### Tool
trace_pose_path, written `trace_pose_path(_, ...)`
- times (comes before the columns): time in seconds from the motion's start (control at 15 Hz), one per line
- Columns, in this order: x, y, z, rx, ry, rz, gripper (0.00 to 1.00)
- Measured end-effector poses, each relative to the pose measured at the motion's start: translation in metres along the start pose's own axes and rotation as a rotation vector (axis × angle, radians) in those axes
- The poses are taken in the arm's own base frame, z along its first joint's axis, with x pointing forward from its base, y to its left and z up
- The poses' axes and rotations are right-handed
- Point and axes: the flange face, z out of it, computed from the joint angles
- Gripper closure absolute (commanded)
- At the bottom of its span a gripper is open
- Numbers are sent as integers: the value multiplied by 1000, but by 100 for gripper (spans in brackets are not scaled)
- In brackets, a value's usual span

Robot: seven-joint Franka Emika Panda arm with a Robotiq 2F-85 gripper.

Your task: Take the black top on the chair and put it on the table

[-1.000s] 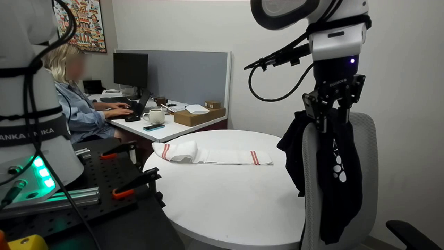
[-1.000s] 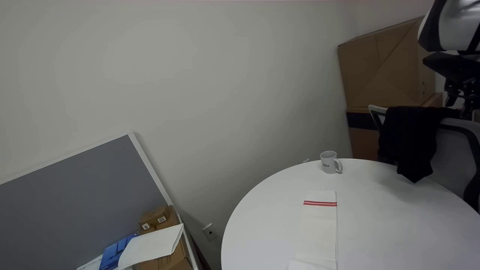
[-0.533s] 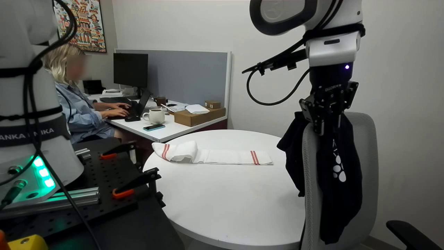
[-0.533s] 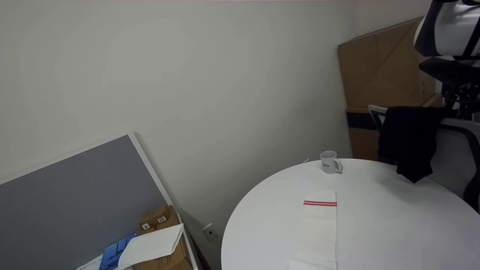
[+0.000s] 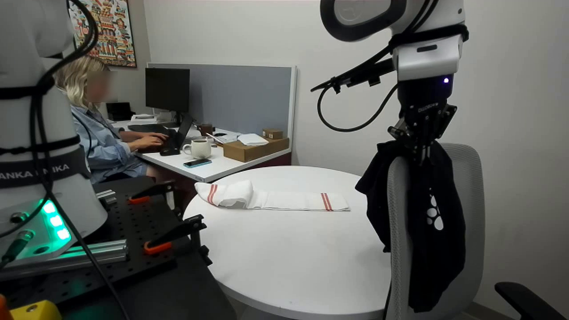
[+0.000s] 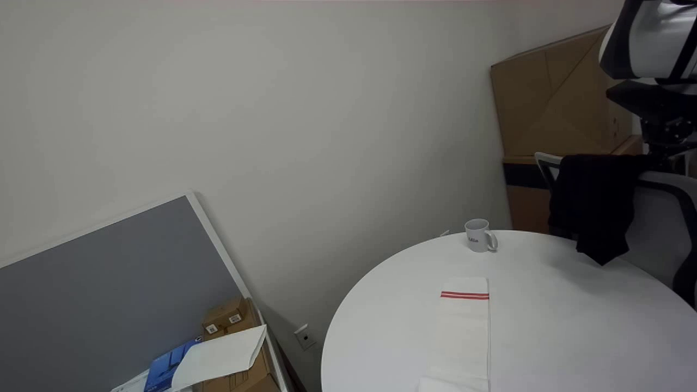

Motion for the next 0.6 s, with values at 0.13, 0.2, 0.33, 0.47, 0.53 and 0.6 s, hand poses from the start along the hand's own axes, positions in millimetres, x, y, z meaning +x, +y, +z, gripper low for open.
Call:
trace_pose_path(0.13, -4, -9, -16, 37, -4, -39, 93)
trace_pose_path(0.2, -9, -16, -31, 73, -15, -59, 92)
trace_pose_path(0.33, -22, -32, -71, 159, -39, -107, 93)
trace_pose_path(0.47, -37, -47, -122, 241, -59, -174, 93)
trace_pose_path(0.53, -46, -53, -148, 279, -72, -213, 93)
trace_pose_path(0.6, -55, -57, -173, 313, -85, -253, 93)
